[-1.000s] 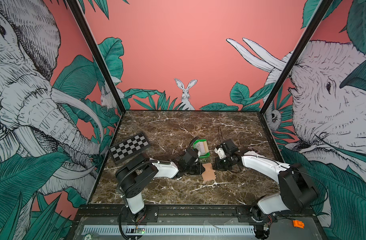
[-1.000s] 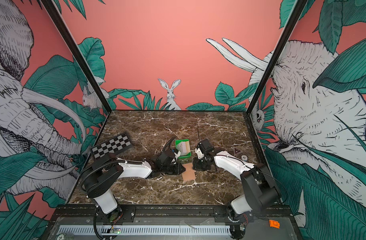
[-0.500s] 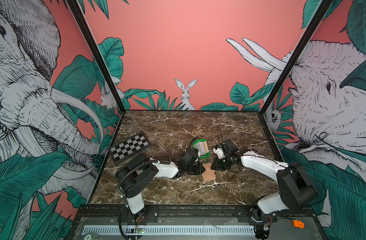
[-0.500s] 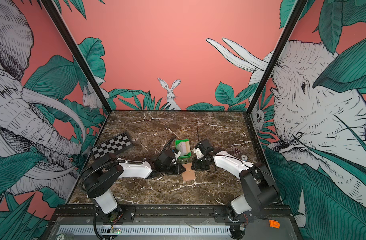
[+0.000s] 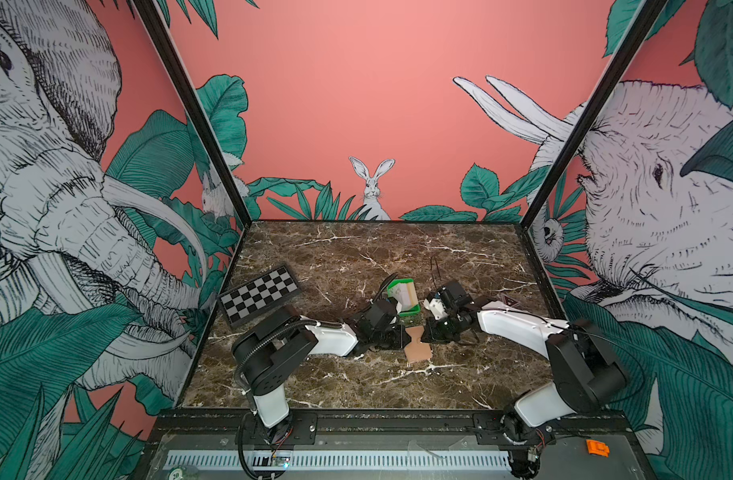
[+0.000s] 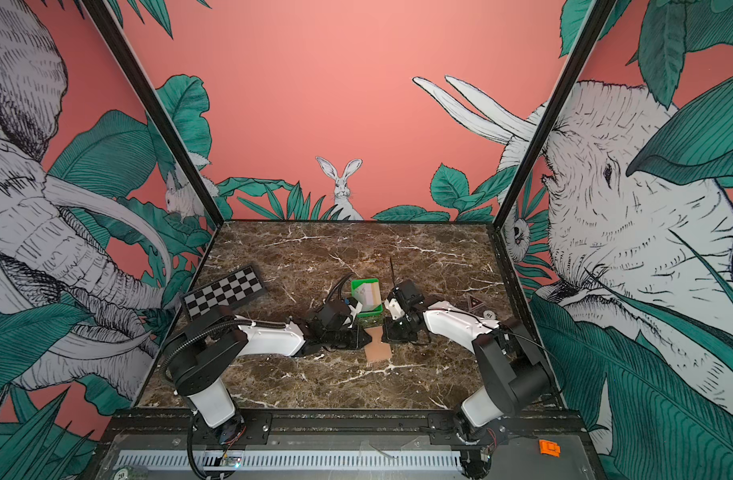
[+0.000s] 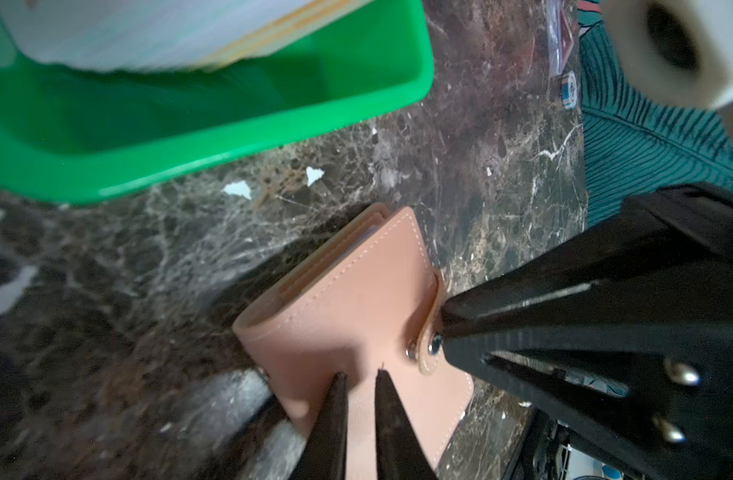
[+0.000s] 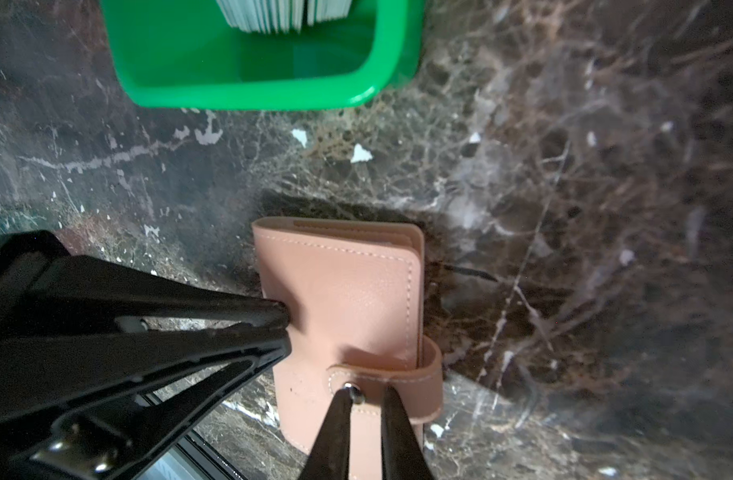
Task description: Put the credit cards into the card holder
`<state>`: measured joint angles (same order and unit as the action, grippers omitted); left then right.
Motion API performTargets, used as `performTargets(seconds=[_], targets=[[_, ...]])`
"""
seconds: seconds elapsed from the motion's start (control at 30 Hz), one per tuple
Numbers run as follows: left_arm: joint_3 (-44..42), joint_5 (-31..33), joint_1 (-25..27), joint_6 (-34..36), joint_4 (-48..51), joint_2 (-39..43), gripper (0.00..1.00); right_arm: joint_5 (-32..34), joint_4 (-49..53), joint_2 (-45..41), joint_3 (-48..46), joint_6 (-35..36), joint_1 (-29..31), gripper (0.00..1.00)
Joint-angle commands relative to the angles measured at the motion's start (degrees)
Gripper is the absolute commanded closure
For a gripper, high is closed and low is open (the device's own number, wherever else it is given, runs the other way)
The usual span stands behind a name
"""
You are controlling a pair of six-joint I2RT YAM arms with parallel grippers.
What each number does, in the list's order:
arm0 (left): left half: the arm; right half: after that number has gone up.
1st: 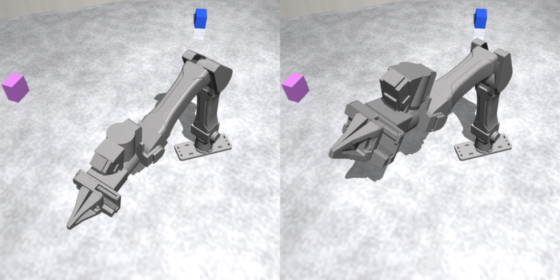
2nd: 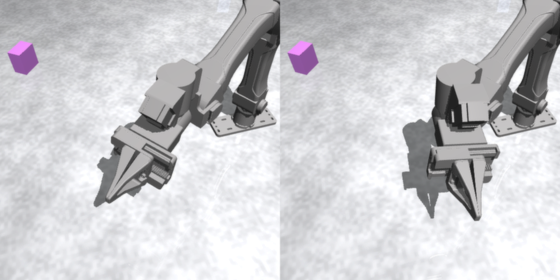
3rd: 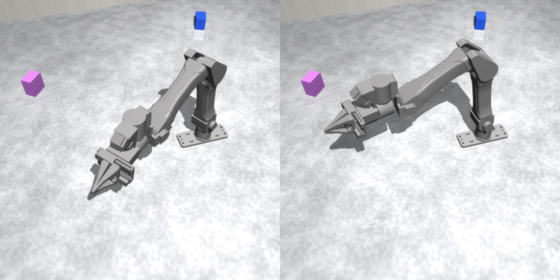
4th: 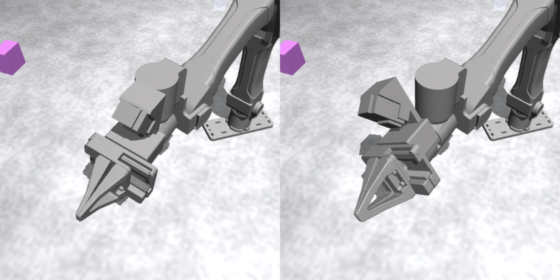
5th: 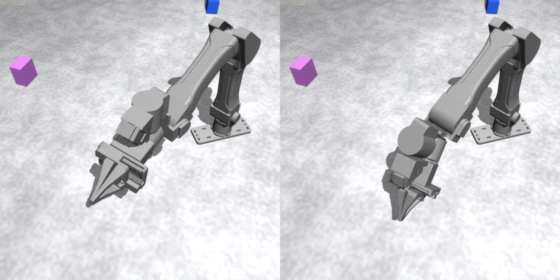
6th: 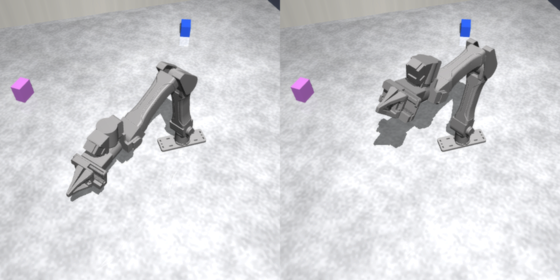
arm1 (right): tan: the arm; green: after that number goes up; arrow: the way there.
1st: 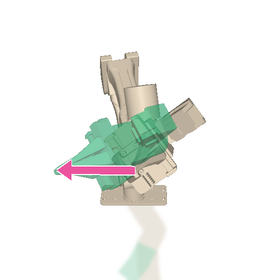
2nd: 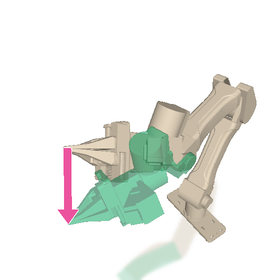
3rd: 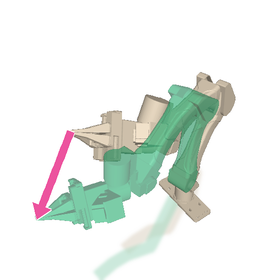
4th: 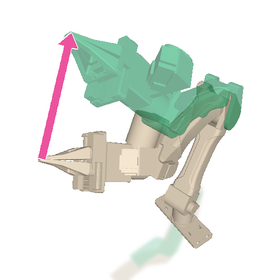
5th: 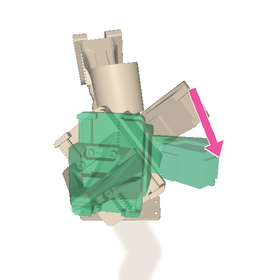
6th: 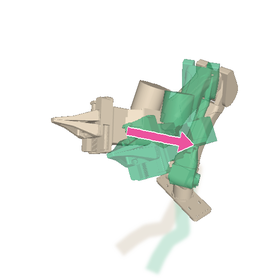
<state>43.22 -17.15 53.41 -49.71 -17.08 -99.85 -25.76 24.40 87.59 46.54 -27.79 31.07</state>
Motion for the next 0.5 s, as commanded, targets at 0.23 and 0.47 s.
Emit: performTargets(seconds=[0.23, 0.47], targets=[[-0.77, 0.09, 0.02, -0.38, 2.17, -1.92, 0.84, 1.70, 0.61, 1.36, 1.99, 0.98, 1.81, 0.85], [-0.93, 0.00, 0.03, -0.48, 1.80, -2.10, 0.84, 2.63, 1.18, 1.53, 2.01, 1.25, 2.58, 0.86]])
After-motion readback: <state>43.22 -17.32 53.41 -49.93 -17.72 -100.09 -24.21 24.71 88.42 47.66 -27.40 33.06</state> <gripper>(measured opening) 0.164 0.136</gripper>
